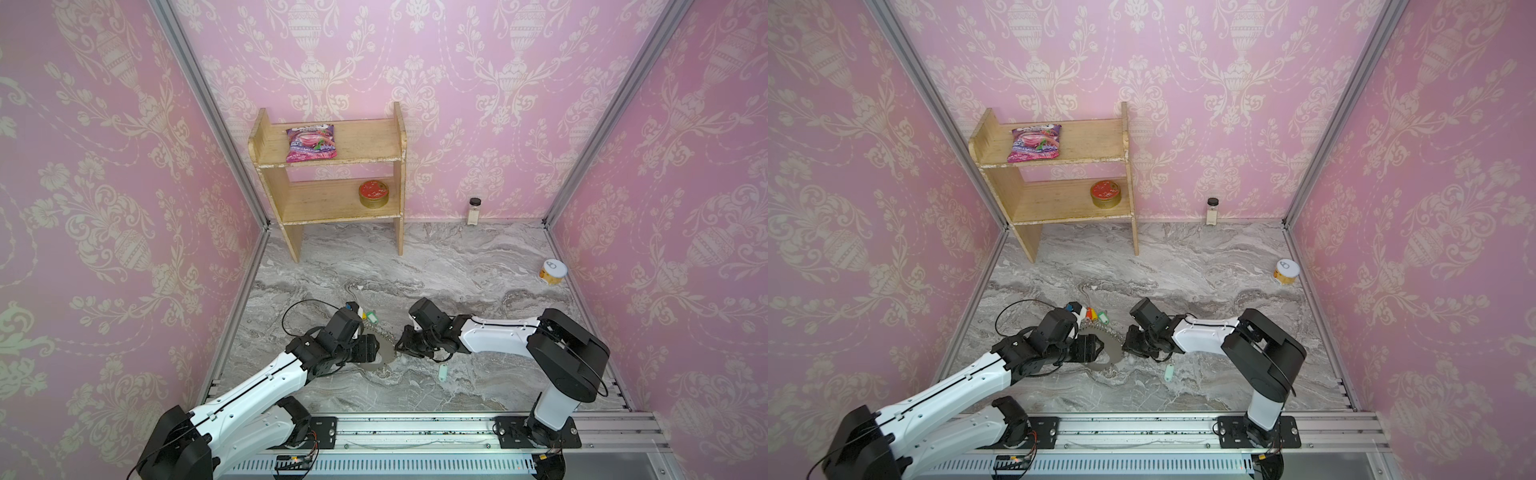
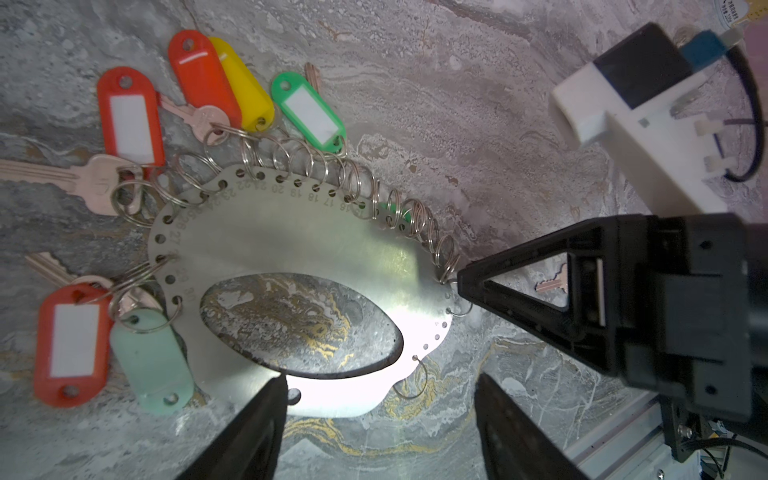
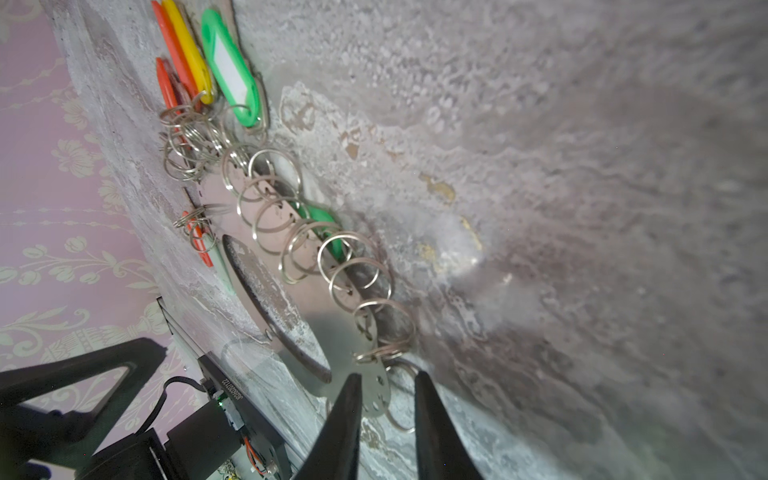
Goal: Put the keys on the keyring
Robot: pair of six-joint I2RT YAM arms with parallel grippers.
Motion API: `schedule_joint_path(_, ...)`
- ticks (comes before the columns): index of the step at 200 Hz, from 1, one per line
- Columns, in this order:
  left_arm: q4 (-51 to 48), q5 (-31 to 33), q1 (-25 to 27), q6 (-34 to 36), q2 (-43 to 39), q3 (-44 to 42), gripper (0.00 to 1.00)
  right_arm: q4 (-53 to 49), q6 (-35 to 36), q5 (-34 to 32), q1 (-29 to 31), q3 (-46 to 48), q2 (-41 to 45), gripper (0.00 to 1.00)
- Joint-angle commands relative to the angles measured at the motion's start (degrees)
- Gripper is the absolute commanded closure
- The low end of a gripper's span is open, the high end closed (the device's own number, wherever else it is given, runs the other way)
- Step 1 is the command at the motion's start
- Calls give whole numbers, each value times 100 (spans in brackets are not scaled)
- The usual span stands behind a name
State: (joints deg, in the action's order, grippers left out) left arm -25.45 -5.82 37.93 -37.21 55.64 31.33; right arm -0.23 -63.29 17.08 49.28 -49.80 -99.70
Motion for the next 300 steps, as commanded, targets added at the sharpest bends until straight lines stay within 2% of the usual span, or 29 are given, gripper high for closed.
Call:
schedule_joint_path(1, -210, 108, -50, -76, -113, -93, 27, 28, -153, -93, 30, -30, -102, 73)
schedule_joint_path(30, -250, 125, -55, -77, -171, -92, 27, -16, -161, -150, 42, -35, 19, 65)
schedule_joint_path(99, -229, 126, -55, -67, -169, -97, 27, -504, 73, -366, 41, -220, 178, 59)
schedule_joint_path(128, -230, 125, -57, -67, -172, -93, 27, -1033, 348, -621, 84, -610, 79, 58)
schedule_joint_path(156, -285, 161, -59, -59, -251, -92, 27, -1964, 601, -1106, 191, -1136, -1, 62)
schedule_joint_path(196, -365, 204, -67, -34, -334, -126, 27, -2542, 627, -1391, 385, -1497, -35, 66)
schedule_joint_path(300, -436, 178, -189, 73, -510, -183, 27, -2288, 214, -1396, 611, -1985, -592, 72)
